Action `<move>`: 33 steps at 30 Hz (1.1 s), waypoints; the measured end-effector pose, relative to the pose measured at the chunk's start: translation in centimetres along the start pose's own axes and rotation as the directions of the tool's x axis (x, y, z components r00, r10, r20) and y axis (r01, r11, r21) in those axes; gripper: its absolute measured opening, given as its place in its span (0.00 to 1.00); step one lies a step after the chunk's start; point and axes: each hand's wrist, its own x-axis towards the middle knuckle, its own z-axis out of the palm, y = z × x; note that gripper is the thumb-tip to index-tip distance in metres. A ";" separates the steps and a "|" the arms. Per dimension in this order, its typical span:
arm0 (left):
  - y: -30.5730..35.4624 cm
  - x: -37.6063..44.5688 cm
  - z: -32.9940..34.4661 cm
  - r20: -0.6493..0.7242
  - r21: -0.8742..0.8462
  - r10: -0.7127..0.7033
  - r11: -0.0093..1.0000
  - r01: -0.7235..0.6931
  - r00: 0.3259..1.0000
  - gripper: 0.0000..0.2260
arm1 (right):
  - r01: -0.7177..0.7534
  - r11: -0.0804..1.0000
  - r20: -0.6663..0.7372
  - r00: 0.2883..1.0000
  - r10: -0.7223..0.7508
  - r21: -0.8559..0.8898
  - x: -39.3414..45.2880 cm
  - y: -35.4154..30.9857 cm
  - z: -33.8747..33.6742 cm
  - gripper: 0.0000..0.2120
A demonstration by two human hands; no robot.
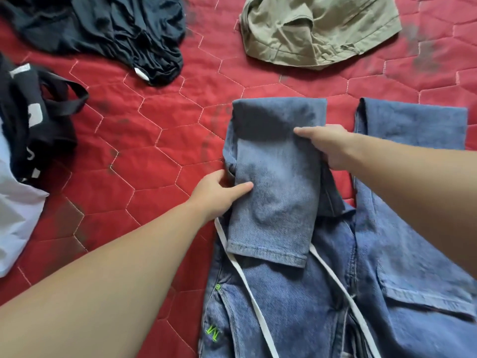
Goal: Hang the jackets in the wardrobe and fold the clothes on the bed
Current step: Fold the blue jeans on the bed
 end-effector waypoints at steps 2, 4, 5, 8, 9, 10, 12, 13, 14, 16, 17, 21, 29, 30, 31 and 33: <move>-0.3 0.6 -0.3 0.040 -0.083 0.000 0.997 0.003 0.999 0.09 | 0.108 0.993 0.019 0.994 -0.109 0.042 1.1 -1.8 0.0 0.10; -0.9 1.2 -0.4 -0.001 -0.113 -0.015 0.993 0.015 1.000 0.09 | 0.291 0.954 -0.028 0.957 -0.290 0.068 2.1 -3.8 -0.4 0.03; -1.1 1.5 -0.5 -0.023 -0.124 -0.034 0.992 0.031 0.999 0.11 | 0.351 0.934 -0.052 0.936 -0.349 0.061 2.7 -4.6 -0.7 0.03; -1.1 2.5 -0.9 0.005 -0.135 -0.121 0.983 0.120 0.993 0.17 | 0.357 0.929 -0.102 0.925 -0.366 -0.097 4.6 -4.4 -1.0 0.10; -1.1 2.7 -0.9 0.024 -0.145 -0.146 0.978 0.148 0.989 0.17 | 0.309 0.934 -0.139 0.932 -0.335 -0.177 5.2 -3.9 -1.0 0.16; -1.0 2.8 -1.1 0.033 -0.150 -0.167 0.974 0.170 0.985 0.18 | 0.243 0.931 -0.199 0.933 -0.301 -0.271 5.7 -3.4 -1.1 0.23; -0.7 3.0 -1.1 0.046 -0.130 -0.191 0.972 0.195 0.981 0.17 | 0.198 0.827 -0.252 0.893 -0.374 -0.526 5.8 -2.6 -1.3 0.33; -0.6 3.0 -1.1 0.055 -0.117 -0.197 0.972 0.202 0.979 0.17 | 0.257 0.708 -0.183 0.857 -0.481 -0.658 5.2 -2.2 -1.2 0.35; -0.7 3.0 -1.2 0.059 -0.113 -0.201 0.972 0.207 0.978 0.16 | 0.339 0.558 -0.064 0.812 -0.580 -0.757 4.4 -1.8 -0.9 0.36; -0.5 2.9 -1.2 0.061 -0.134 -0.212 0.967 0.218 0.975 0.15 | 0.486 0.268 0.194 0.708 -0.679 -0.832 2.6 -0.2 -0.1 0.33; -0.4 2.8 -1.2 0.060 -0.144 -0.217 0.964 0.224 0.974 0.15 | 0.522 0.152 0.291 0.668 -0.685 -0.839 1.8 0.8 0.1 0.30; -0.1 2.4 -1.1 0.048 -0.161 -0.211 0.963 0.216 0.976 0.14 | 0.527 0.048 0.376 0.665 -0.646 -0.849 -2.2 5.9 1.0 0.25; -0.2 -0.3 0.6 -0.149 -0.160 -0.072 0.986 0.048 0.986 0.12 | 0.536 0.173 0.344 0.723 -0.599 -0.826 -10.2 13.6 2.2 0.26; -0.2 -0.9 0.9 -0.191 -0.102 -0.031 0.995 0.012 0.981 0.15 | 0.538 0.179 0.350 0.731 -0.586 -0.824 -11.0 14.1 2.2 0.27; -0.3 -1.7 1.1 -0.226 0.008 0.025 1.000 -0.024 0.974 0.19 | 0.544 0.173 0.365 0.733 -0.574 -0.821 -11.7 14.4 2.1 0.27; -0.8 -3.9 2.0 -0.223 0.292 0.133 0.954 -0.064 0.966 0.31 | 0.566 0.138 0.394 0.708 -0.586 -0.813 -12.4 14.4 1.9 0.22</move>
